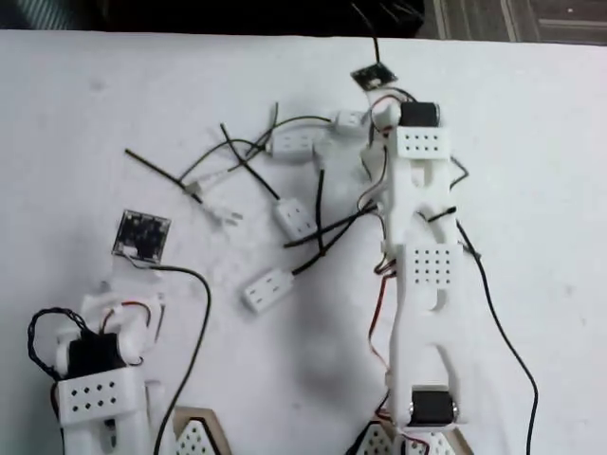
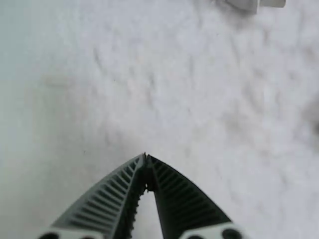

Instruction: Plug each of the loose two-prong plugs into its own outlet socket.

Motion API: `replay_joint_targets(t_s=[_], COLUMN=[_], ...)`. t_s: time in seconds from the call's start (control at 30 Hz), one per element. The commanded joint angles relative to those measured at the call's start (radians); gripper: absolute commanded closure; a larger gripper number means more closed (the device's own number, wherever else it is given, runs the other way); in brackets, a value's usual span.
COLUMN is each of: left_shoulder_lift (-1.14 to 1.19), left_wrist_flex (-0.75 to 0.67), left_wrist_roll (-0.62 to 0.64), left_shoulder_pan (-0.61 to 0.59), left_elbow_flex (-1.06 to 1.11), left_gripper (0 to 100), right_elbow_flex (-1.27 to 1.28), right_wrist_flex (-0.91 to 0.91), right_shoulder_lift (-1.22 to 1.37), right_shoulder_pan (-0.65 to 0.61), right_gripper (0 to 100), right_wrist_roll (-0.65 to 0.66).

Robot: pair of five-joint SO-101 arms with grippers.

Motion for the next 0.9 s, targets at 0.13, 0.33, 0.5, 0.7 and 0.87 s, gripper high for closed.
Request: replay_joint_targets(t_s=[0.13, 0.33, 0.5, 0.7, 0.87], left_shoulder_lift=[-0.015, -0.015, -0.015, -0.015, -0.015], left_wrist_flex=[-0.002, -0.002, -0.002, -0.002, -0.002], left_wrist_roll=[-0.009, -0.009, -0.009, -0.009, -0.009], left_shoulder_pan=[-0.002, -0.002, -0.002, -0.002, -0.002], left_elbow_flex=[0.002, 0.002, 0.002, 0.002, 0.002], left_gripper=[98, 98, 98, 98, 98], right_elbow_flex=[-0.18, -0.18, -0.18, -0.178, -0.176], right_wrist_flex=[0.016, 0.016, 0.016, 0.019, 0.028], right_shoulder_lift=[-0.065, -0.194, -0.306, -0.403, -0.441], right_shoulder_pan=[0.019, 0.038, 0.056, 0.071, 0.073], right_gripper=[98.0, 98.0, 98.0, 98.0, 98.0], right_wrist_roll=[0.157, 0.173, 0.173, 0.173, 0.307])
